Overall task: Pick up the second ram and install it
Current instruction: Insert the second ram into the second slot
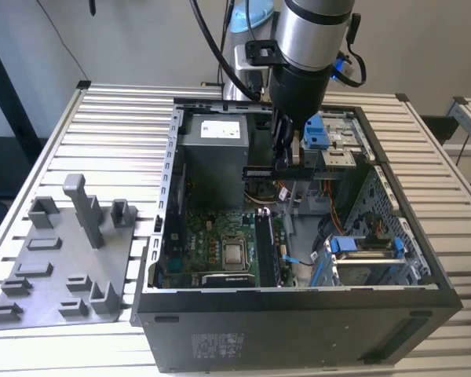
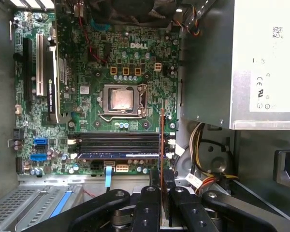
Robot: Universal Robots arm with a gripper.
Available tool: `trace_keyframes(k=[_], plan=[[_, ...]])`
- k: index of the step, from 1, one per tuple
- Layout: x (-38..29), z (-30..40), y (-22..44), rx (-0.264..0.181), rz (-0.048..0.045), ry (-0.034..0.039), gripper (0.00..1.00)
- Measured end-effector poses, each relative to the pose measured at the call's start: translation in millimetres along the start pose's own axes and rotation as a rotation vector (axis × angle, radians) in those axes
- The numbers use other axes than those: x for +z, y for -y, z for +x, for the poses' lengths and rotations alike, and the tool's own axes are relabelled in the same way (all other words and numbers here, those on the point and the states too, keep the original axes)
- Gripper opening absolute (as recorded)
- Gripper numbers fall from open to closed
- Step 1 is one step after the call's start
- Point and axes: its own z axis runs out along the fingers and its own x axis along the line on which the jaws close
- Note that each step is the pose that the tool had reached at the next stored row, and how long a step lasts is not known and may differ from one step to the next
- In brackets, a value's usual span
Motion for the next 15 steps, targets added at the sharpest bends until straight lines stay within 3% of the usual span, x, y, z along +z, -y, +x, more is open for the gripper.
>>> trace_keyframes(k=[4,15], plan=[[0.8,0.1,0.2,0.0,0.0001,0.0004,0.14],[11.1,1.2,0.3,0.0,0.0001,-0.0009,0.14]])
